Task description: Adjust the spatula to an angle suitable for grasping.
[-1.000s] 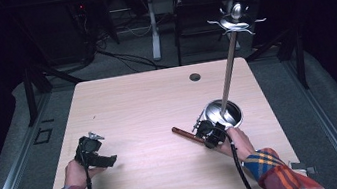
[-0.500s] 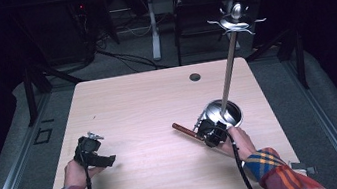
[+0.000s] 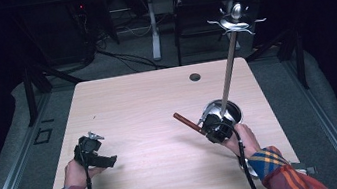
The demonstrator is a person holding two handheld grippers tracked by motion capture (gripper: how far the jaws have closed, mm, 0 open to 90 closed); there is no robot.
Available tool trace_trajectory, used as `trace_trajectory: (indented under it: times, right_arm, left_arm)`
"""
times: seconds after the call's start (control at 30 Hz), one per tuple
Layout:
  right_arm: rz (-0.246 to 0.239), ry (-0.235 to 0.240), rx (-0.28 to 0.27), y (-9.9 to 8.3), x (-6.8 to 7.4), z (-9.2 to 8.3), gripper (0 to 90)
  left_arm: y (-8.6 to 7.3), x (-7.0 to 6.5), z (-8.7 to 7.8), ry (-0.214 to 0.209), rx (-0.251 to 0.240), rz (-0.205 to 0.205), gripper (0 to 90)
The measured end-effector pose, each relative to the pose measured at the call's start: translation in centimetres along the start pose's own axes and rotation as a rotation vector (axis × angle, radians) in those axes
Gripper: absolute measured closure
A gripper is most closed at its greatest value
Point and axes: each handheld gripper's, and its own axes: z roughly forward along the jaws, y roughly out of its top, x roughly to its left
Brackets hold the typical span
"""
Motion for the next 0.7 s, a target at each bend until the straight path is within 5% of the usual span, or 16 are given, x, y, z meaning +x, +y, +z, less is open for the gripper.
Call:
trace_trajectory:
  times: [0.17, 0.7]
  right_arm:
    - [0.021, -0.008, -0.028, -0.3, -0.5, -0.8, 84.2]
    - [0.056, -0.027, -0.082, -0.7, -1.2, -2.0, 84.2]
  left_arm:
    - [0.0, -0.1, 0.1, 0.027, 0.013, 0.003, 10.2]
    - [0.1, -0.4, 0.3, 0.02, 0.039, 0.039, 13.1]
